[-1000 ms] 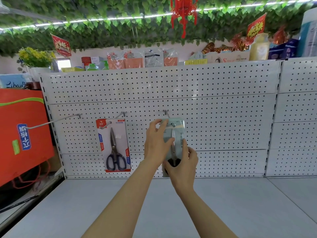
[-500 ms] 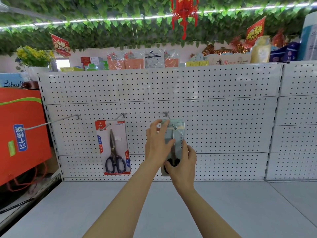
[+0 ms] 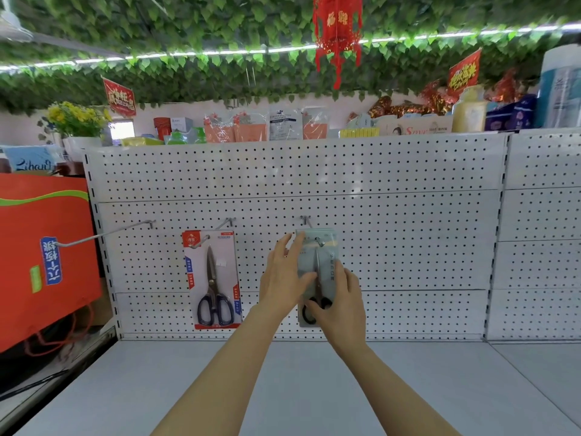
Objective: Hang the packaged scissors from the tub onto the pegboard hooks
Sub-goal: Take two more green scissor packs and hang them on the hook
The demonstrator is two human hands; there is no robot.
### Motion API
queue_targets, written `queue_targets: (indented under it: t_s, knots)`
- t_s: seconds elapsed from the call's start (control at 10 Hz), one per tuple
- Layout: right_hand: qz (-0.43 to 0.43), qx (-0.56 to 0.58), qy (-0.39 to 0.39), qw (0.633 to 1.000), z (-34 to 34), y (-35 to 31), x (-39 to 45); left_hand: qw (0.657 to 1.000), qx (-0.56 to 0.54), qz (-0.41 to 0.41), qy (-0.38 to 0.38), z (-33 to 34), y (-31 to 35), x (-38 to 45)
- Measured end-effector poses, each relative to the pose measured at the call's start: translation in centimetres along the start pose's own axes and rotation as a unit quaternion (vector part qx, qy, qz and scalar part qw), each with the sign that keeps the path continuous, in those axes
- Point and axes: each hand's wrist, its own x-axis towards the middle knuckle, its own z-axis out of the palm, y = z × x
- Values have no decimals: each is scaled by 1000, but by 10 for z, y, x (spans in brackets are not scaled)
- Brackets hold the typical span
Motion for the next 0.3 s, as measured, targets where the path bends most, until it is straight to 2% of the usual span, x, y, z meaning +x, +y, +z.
queue_targets:
  t_s: [0.2, 0.3]
  knots:
    - [-83, -113, -7, 990, -25, -1, -2, 991, 131, 11, -15, -28, -15, -25]
    - [-156, -177, 22, 972, -39, 7, -11, 976, 214, 52, -7, -41, -37, -62]
